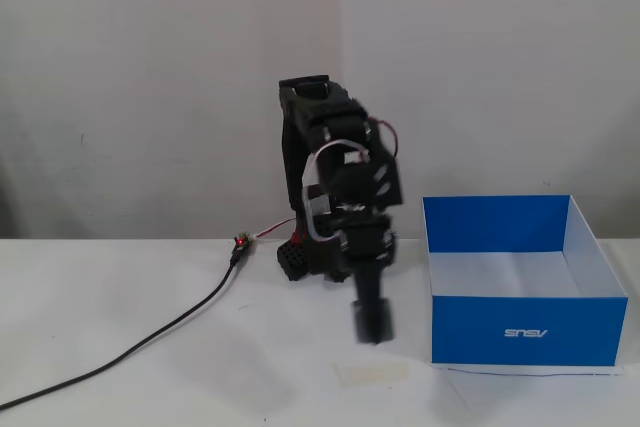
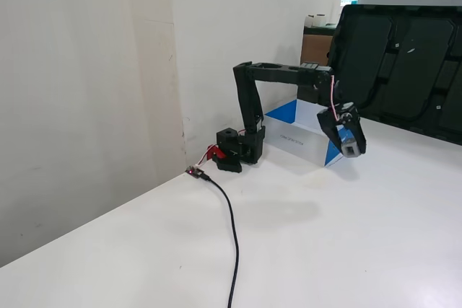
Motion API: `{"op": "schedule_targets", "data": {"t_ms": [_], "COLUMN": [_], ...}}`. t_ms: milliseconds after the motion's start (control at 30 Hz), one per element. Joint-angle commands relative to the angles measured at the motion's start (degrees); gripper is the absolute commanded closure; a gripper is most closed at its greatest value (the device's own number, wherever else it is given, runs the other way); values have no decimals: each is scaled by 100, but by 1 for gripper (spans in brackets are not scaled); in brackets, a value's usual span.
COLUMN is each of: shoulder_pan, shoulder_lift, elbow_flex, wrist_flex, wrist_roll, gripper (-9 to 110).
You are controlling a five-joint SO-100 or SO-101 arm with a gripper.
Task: Pick the gray block and keep it in the box.
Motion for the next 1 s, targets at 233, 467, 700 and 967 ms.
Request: {"op": "schedule_targets", "data": {"t_ms": [233, 467, 700, 967], "shoulder_pan": [-1942, -3164, -4184, -4860], "shoulder_lift": [492, 809, 905, 729], "elbow_flex": [-1318, -1081, -765, -510], "wrist_flex": [817, 800, 422, 132], "wrist_roll": [-536, -677, -624, -589], "gripper": [90, 90, 89, 89]}}
